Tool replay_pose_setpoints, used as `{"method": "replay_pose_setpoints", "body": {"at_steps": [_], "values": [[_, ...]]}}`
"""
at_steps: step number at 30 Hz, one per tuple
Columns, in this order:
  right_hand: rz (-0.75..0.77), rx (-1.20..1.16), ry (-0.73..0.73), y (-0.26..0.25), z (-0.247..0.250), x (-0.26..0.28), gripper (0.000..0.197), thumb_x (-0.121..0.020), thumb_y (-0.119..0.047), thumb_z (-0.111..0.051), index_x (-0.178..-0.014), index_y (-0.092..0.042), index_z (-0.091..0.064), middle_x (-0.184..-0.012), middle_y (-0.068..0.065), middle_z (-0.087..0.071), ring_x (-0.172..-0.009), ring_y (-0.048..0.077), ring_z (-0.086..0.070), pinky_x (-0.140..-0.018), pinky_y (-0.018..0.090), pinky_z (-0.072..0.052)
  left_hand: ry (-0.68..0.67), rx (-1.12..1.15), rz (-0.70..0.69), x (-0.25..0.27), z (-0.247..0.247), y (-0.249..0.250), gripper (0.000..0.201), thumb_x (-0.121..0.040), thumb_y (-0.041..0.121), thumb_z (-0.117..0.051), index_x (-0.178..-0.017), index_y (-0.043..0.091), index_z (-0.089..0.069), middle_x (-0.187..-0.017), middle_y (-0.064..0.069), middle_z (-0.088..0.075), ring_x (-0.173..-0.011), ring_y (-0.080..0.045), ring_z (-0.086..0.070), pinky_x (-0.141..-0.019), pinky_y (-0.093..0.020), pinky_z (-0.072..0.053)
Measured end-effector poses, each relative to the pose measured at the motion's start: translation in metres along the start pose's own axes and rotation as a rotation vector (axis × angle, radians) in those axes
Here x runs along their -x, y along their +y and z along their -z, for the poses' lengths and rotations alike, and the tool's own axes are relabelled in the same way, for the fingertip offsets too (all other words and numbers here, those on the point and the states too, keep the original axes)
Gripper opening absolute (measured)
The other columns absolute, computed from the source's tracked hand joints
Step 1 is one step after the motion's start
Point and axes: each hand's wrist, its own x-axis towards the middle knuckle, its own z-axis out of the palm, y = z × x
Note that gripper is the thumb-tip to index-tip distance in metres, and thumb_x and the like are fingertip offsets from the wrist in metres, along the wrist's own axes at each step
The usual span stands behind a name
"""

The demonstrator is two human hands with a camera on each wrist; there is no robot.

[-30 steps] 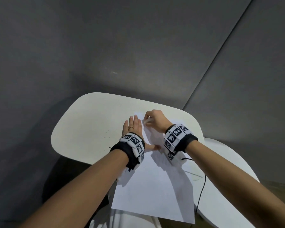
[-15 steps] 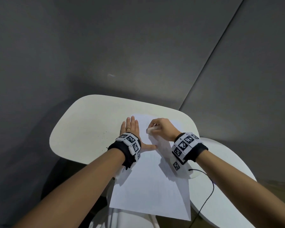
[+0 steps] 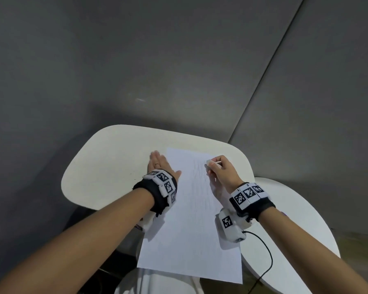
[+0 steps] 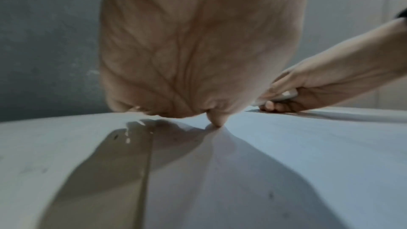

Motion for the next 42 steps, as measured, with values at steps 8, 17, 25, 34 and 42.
{"method": "replay_pose_setpoints", "body": {"at_steps": [8, 17, 25, 34, 42], "values": [[0.009, -0.035, -0.006, 0.002, 0.001, -0.002, 0.011, -0.093, -0.018, -0.054, -0.084, -0.012, -0.05, -0.082, 0.012, -0.061, -0.073, 0.02, -0.058, -0.066, 0.026, -0.048, -0.009, -0.236, -0.35, -0.002, -0.001, 0.01, 0.061, -0.104, 0.043, -0.014, -0.154, 0.015, 0.01, -0.16, 0.0, 0.017, -0.148, -0.017, 0.012, -0.117, -0.044, 0.009], [0.049, 0.007, -0.007, 0.007, 0.001, -0.004, 0.01, -0.093, -0.018, -0.053, -0.088, -0.011, -0.052, -0.083, 0.013, -0.063, -0.074, 0.021, -0.059, -0.071, 0.028, -0.049, 0.024, -0.224, -0.526, 0.013, -0.005, 0.019, 0.056, -0.105, 0.038, -0.013, -0.154, 0.02, 0.009, -0.16, 0.004, 0.018, -0.148, -0.017, 0.012, -0.118, -0.043, 0.007], [0.046, 0.028, -0.011, 0.004, 0.002, -0.004, 0.01, -0.092, -0.018, -0.054, -0.087, -0.01, -0.051, -0.078, 0.008, -0.063, -0.072, 0.021, -0.058, -0.071, 0.031, -0.048, 0.143, -0.24, -0.263, 0.022, 0.004, -0.011, 0.061, -0.104, 0.04, -0.012, -0.152, 0.009, 0.011, -0.158, -0.006, 0.021, -0.147, -0.022, 0.016, -0.118, -0.043, 0.009], [0.04, 0.042, -0.01, 0.0, 0.001, 0.001, 0.012, -0.092, -0.018, -0.054, -0.083, -0.013, -0.049, -0.075, 0.004, -0.063, -0.067, 0.018, -0.057, -0.063, 0.027, -0.047, 0.041, -0.289, 0.014, 0.057, -0.006, -0.063, 0.066, -0.1, 0.045, 0.002, -0.149, 0.005, 0.02, -0.154, -0.013, 0.031, -0.144, -0.025, 0.025, -0.116, -0.041, 0.014], [0.023, 0.031, 0.003, -0.003, 0.001, 0.001, 0.011, -0.091, -0.017, -0.055, -0.083, -0.013, -0.05, -0.077, 0.006, -0.064, -0.068, 0.016, -0.057, -0.066, 0.026, -0.048, -0.045, -0.197, -0.585, 0.049, -0.009, -0.045, 0.056, -0.105, 0.04, -0.011, -0.152, 0.025, 0.014, -0.156, 0.01, 0.026, -0.145, -0.01, 0.02, -0.118, -0.037, 0.01]]}}
